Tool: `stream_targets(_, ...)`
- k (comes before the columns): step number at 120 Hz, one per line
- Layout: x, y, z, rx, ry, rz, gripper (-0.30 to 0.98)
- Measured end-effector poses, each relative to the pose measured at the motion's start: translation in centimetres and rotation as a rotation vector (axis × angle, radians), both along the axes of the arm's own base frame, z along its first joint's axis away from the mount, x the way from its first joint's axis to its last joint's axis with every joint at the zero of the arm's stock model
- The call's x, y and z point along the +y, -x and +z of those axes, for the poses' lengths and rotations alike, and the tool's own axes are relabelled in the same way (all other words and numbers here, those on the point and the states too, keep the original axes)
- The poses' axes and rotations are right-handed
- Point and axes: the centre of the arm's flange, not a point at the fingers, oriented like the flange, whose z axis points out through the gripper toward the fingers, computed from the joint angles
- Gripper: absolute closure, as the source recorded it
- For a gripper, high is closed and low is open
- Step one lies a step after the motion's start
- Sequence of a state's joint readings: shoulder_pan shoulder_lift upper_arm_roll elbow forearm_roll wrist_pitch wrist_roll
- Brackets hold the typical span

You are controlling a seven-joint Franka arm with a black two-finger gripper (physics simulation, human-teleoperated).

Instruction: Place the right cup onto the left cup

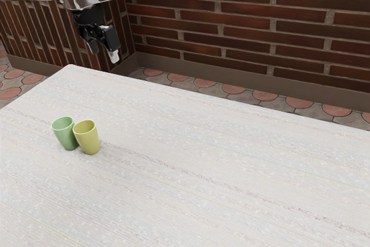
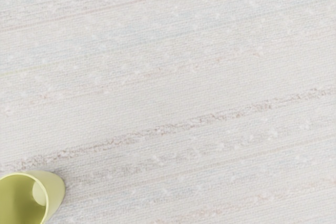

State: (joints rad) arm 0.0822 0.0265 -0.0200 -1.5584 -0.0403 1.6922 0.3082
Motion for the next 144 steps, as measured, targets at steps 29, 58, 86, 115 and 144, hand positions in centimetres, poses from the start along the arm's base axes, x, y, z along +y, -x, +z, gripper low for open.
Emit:
stream_targets(29, -1.2, -0.1, -0.2, 0.004, 0.001, -0.014, 0.00)
stream_targets(58, -1.9, 1.3, -4.1, 0.084, 0.007, -0.019, 0.00)
stream_targets(86, 0.8, 2.0, -7.7, 0.112, 0.000, 0.032, 0.00)
stream_targets(115, 9.5, 3.6, -11.1, 0.131, 0.008, 0.198, 0.00)
stream_targets(144, 16.4, 5.1, -14.4, 0.089, -0.006, 0.328, 0.00)
